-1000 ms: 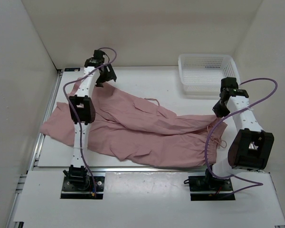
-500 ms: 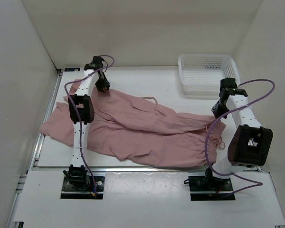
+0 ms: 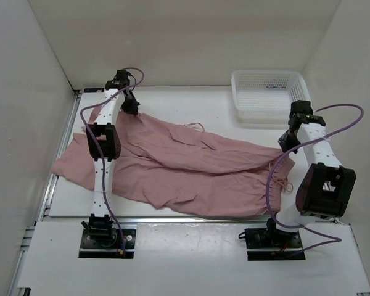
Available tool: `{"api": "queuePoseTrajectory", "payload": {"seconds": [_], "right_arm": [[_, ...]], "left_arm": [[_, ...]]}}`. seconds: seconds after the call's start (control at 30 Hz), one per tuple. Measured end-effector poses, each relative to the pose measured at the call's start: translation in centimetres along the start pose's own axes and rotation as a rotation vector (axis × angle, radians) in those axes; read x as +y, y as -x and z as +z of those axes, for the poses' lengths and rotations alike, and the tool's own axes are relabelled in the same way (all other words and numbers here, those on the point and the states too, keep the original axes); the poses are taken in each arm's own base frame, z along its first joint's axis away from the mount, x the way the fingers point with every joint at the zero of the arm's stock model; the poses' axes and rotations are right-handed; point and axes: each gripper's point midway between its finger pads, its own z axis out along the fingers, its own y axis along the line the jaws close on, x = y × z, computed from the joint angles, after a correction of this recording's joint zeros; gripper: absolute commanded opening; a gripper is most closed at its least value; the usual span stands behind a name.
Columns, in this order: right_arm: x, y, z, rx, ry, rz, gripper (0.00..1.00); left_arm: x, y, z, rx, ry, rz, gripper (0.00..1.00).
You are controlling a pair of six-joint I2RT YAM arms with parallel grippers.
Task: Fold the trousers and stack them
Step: Flatten the trousers out
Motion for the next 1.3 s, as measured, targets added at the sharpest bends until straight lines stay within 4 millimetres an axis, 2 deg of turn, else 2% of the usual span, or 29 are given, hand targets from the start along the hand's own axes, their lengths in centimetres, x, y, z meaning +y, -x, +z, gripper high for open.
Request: {"api": "queuePoseTrajectory", "payload": {"seconds": [0.1, 0.23, 0.27, 0.3, 0.33, 0.37, 0.4, 0.43, 0.47, 0.5, 0.57, 0.63, 0.67, 0.7, 0.73, 0.77, 0.8, 0.83, 0.87, 0.97, 1.0, 1.07, 1.1, 1.13, 1.17, 1.2, 1.23, 1.3], "right_arm": [[-0.2, 1.3, -0.4, -0.033, -0.01, 0.044, 0.0], [0.7, 4.4, -1.2, -0.1, -0.002, 0.089, 0.0], [1.0, 5.2, -1.3, -0.114, 0.001, 0.098, 0.04], [1.3, 5.9, -1.3, -0.127, 0.005, 0.105, 0.14], [1.6, 6.6, -1.3, -0.137, 0.009, 0.113, 0.36], [1.9, 7.2, -1.3, -0.147, 0.015, 0.124, 0.71], [2.3, 7.7, -1.3, -0.152, 0.027, 0.128, 0.82], [2.6, 8.1, -1.3, -0.154, 0.041, 0.124, 0.88], [2.7, 8.3, -1.4, -0.152, 0.053, 0.119, 0.93], [2.9, 8.4, -1.7, -0.153, 0.067, 0.116, 0.95], [2.9, 8.3, -2.2, -0.155, 0.086, 0.112, 0.95], [2.6, 8.0, -3.2, -0.166, 0.103, 0.103, 0.87], [2.2, 7.6, -3.9, -0.176, 0.114, 0.098, 0.78], [1.8, 7.0, -4.5, -0.182, 0.128, 0.094, 0.56], [1.1, 6.0, -5.2, -0.179, 0.139, 0.081, 0.43], [0.5, 5.0, -6.0, -0.179, 0.155, 0.077, 0.17], [0.0, 4.0, -6.6, -0.176, 0.17, 0.071, 0.08], [-0.4, 2.9, -7.0, -0.172, 0.193, 0.069, 0.02], [-0.9, 1.5, -7.2, -0.159, 0.209, 0.07, 0.0], [-2.3, -3.1, -6.4, -0.079, 0.24, 0.063, 0.0], [-2.8, -5.1, -5.8, -0.03, 0.242, 0.057, 0.04], [-3.8, -8.7, -4.7, 0.068, 0.237, 0.052, 0.14], [-4.1, -10.2, -4.3, 0.11, 0.239, 0.052, 0.31], [-4.4, -11.6, -4.0, 0.148, 0.243, 0.055, 0.42], [-4.6, -12.6, -3.9, 0.18, 0.249, 0.055, 0.5], [-4.6, -13.4, -3.9, 0.201, 0.259, 0.053, 0.61], [-4.6, -13.9, -4.0, 0.215, 0.268, 0.053, 0.67], [-4.5, -14.3, -4.4, 0.221, 0.291, 0.042, 0.75]], "left_arm": [[-1.9, 1.5, -1.2, -0.045, -0.065, -0.032, 0.1], [-3.7, 3.0, -2.9, -0.089, -0.138, -0.074, 0.1], [-4.0, 3.3, -3.2, -0.097, -0.152, -0.083, 0.1], [-4.3, 3.5, -3.5, -0.104, -0.163, -0.092, 0.1], [-4.6, 3.9, -3.7, -0.115, -0.176, -0.101, 0.1], [-4.9, 4.2, -3.9, -0.123, -0.187, -0.106, 0.43], [-5.1, 4.3, -4.1, -0.125, -0.201, -0.105, 0.67], [-5.5, 4.5, -4.4, -0.126, -0.22, -0.109, 0.83], [-5.8, 4.7, -4.8, -0.131, -0.24, -0.113, 0.97], [-6.1, 4.8, -5.1, -0.133, -0.253, -0.111, 1.0], [-6.1, 4.6, -5.9, -0.125, -0.264, -0.102, 1.0], [-5.7, 4.4, -7.2, -0.12, -0.256, -0.09, 1.0], [-5.3, 4.4, -8.1, -0.122, -0.249, -0.082, 1.0], [-4.9, 4.4, -9.3, -0.13, -0.241, -0.07, 1.0], [-4.5, 4.4, -10.5, -0.136, -0.231, -0.06, 0.86], [-4.1, 4.4, -12.1, -0.147, -0.223, -0.05, 0.69], [-3.6, 4.5, -14.0, -0.168, -0.216, -0.044, 0.49], [-2.8, 4.2, -15.7, -0.182, -0.203, -0.039, 0.28], [-1.8, 3.5, -17.4, -0.19, -0.186, -0.028, 0.1], [1.6, -0.1, -21.6, -0.187, -0.137, -0.029, 0.1], [3.1, -1.8, -22.6, -0.179, -0.119, -0.038, 0.15], [6.1, -5.4, -23.6, -0.153, -0.076, -0.064, 0.37], [7.9, -7.4, -23.5, -0.128, -0.046, -0.087, 0.76], [9.5, -9.0, -23.2, -0.1, -0.017, -0.106, 0.93], [11.3, -10.5, -22.6, -0.065, 0.018, -0.142, 1.0], [13.2, -11.9, -21.7, -0.027, 0.053, -0.186, 1.0], [15.2, -13.1, -20.8, 0.006, 0.09, -0.233, 1.0], [19.5, -15.9, -19.0, 0.096, 0.171, -0.341, 1.0]]}}
